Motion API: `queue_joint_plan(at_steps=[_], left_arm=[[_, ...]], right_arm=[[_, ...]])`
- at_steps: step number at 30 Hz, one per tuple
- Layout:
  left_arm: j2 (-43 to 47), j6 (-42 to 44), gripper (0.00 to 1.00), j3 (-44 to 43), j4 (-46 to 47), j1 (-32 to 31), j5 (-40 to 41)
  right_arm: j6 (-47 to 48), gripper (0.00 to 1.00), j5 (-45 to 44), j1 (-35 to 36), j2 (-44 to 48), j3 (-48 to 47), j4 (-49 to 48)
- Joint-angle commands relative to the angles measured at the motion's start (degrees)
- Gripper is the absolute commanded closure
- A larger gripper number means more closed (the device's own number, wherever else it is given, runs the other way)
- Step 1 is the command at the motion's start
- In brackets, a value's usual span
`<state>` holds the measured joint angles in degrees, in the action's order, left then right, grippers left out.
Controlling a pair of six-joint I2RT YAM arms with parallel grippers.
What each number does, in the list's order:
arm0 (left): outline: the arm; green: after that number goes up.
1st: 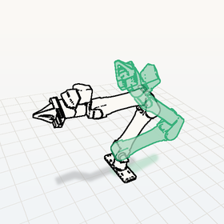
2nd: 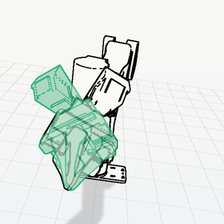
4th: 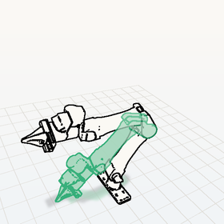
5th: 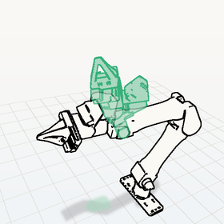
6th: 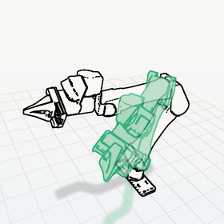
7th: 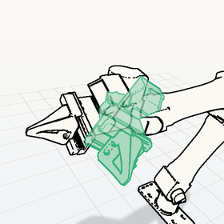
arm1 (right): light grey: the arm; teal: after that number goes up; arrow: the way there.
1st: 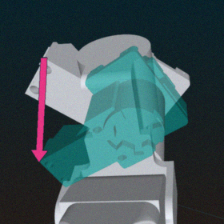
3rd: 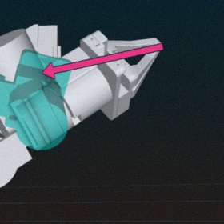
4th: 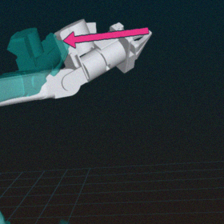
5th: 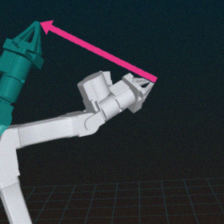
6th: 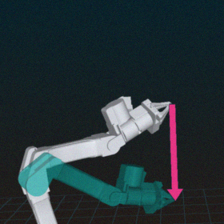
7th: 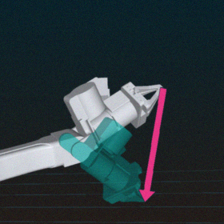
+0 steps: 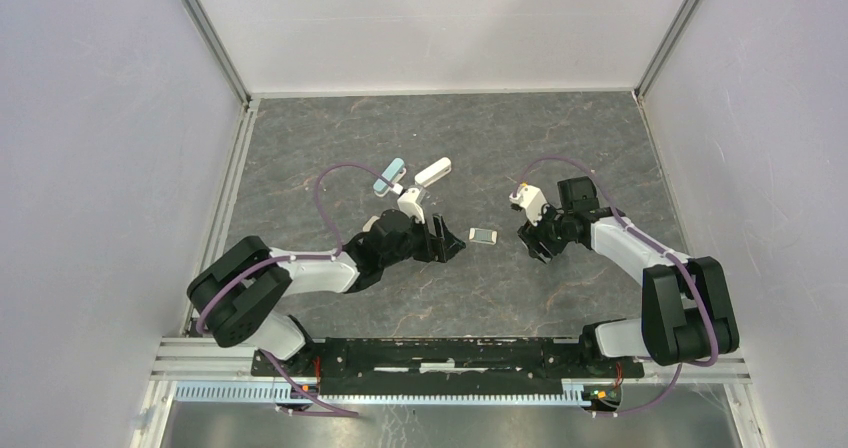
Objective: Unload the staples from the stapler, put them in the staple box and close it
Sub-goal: Adjust the shell at the center of the board.
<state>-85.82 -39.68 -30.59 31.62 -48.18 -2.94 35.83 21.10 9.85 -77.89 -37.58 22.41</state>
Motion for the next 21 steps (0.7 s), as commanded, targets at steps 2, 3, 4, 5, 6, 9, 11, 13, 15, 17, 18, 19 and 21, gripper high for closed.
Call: queue_joint_plan(at_steps=[2,3,4,5,6,9,11,13,15,17,18,19,21], left_arm=[[3.5,-0.6,0.18,0.9,-0.1,0.3,1.5],[3.8,-0.5,0.18,1.1,-0.2,0.3,1.5],[4.1,-0.5,0.18,1.2,-0.4,0.3,1.5],[4.5,-0.4,0.18,1.3,-0.5,0.3,1.6],[4.8,-0.4,0.18,1.4,-0.6,0.4,1.6],[5.4,0.0,0.18,1.5,-1.0,0.4,1.6],[5.5,0.1,0.18,1.5,-1.2,0.4,1.5],[5.4,0.2,0.18,1.5,-1.1,0.4,1.3],[5.3,0.2,0.18,1.5,-1.1,0.5,1.2],[5.1,0.2,0.18,1.5,-0.9,0.5,1.0],[5.1,0.2,0.18,1.5,-0.8,0.4,0.9],[5.1,0.2,0.18,1.5,-0.8,0.5,0.9],[5.2,0.3,0.18,1.6,-0.8,0.5,0.8]], right_arm=[[1.3,0.39,-1.7,0.1,-0.2,-0.6,1.5],[1.6,0.40,-1.5,0.1,-0.2,-0.8,1.8],[1.8,0.41,-1.4,0.1,-0.2,-0.9,2.2],[2.3,0.43,-1.4,0.1,-0.3,-0.9,2.5],[2.7,0.44,-1.4,0.1,-0.3,-1.0,2.7],[4.8,0.49,-1.9,0.1,-0.6,-1.5,3.7],[6.5,0.52,-1.9,0.1,-0.9,-1.9,4.6],[8.5,0.56,-1.9,0.1,-1.4,-2.3,5.4],[10.5,0.59,-2.3,0.1,-1.8,-2.5,5.8],[12.5,0.61,-2.4,0.1,-2.2,-3.0,6.0],[13.6,0.61,-2.5,0.1,-2.5,-3.4,6.0],[14.6,0.61,-2.7,0.1,-2.7,-3.8,5.9],[16.9,0.62,-2.7,0.1,-3.7,-5.4,6.4]])
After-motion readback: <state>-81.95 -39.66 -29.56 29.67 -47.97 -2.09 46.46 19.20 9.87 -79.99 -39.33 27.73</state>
